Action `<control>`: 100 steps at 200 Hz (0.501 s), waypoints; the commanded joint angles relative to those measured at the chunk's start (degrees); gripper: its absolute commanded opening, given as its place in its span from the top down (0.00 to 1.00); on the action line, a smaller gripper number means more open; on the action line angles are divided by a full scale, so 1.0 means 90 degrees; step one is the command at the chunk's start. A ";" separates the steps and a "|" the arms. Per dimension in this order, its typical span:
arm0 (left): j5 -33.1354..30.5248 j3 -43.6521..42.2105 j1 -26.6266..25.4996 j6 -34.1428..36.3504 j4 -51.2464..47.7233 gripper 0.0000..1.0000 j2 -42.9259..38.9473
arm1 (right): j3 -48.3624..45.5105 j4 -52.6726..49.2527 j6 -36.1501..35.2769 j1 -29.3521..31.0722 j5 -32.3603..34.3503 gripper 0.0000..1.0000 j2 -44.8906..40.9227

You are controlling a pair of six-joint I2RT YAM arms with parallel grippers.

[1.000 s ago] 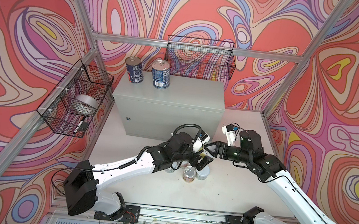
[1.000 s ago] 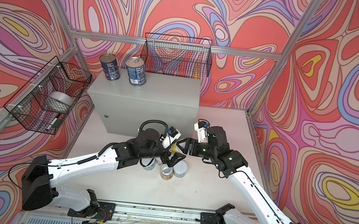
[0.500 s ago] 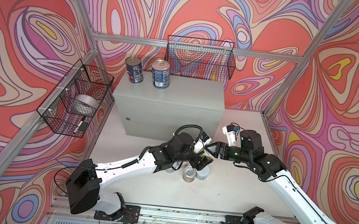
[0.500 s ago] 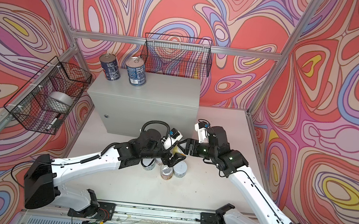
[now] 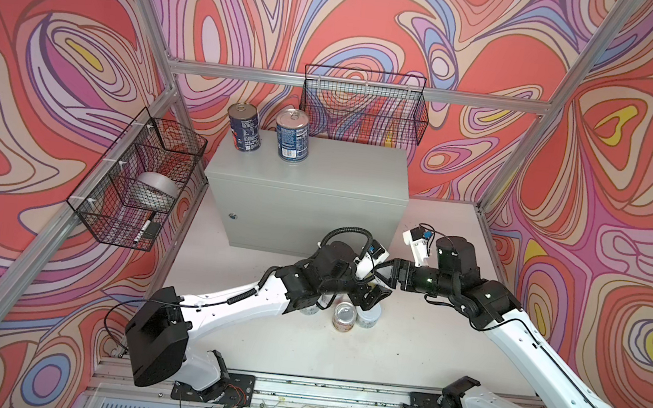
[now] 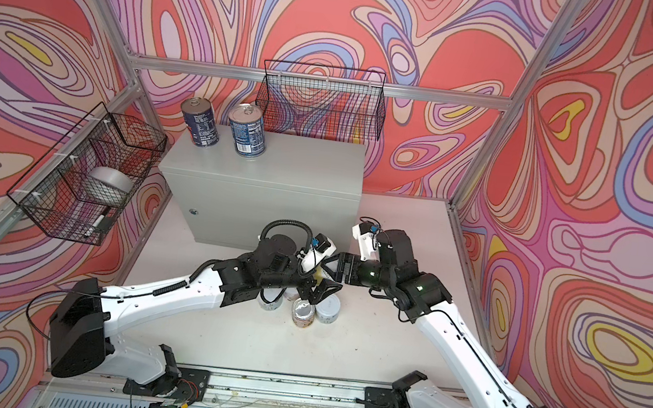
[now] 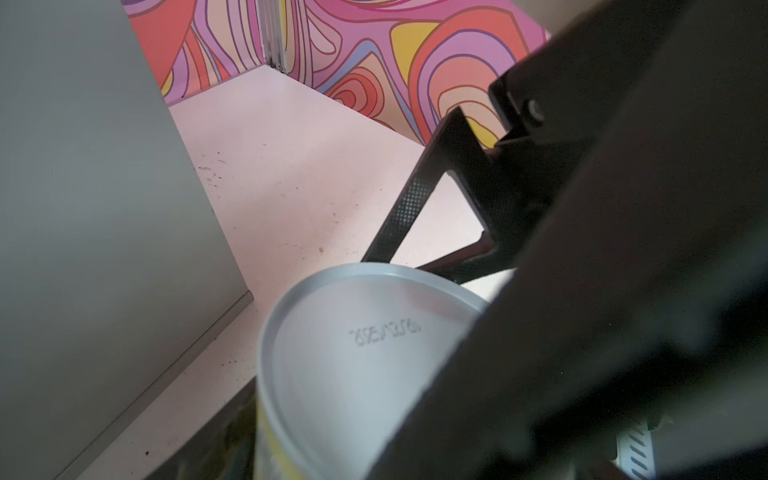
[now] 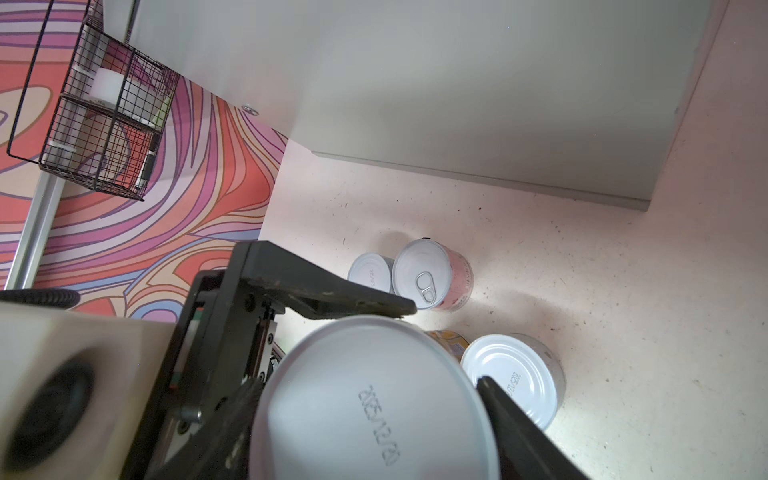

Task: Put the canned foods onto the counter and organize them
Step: 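Close the left gripper on the yellow can held by the right gripper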

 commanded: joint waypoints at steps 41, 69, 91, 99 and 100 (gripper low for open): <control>-0.0063 0.0114 -0.0002 0.0082 0.0339 0.31 0.0101 | 0.0270 0.0230 -0.0072 0.0060 -0.0373 0.33 -0.0085; -0.0263 0.0057 -0.0004 0.0104 0.0355 0.33 0.0012 | 0.0261 0.0186 -0.0099 0.0059 -0.0320 0.31 -0.0092; -0.0433 -0.0067 -0.0005 0.0113 0.0471 0.33 -0.0149 | 0.0251 0.0071 -0.0156 0.0059 -0.0157 0.27 -0.0118; -0.0517 -0.0111 0.0001 0.0113 0.0498 0.33 -0.0225 | 0.0234 0.0049 -0.0171 0.0059 -0.0094 0.25 -0.0139; -0.0527 -0.0116 0.0001 0.0118 0.0501 0.33 -0.0235 | 0.0233 0.0047 -0.0169 0.0059 -0.0087 0.25 -0.0135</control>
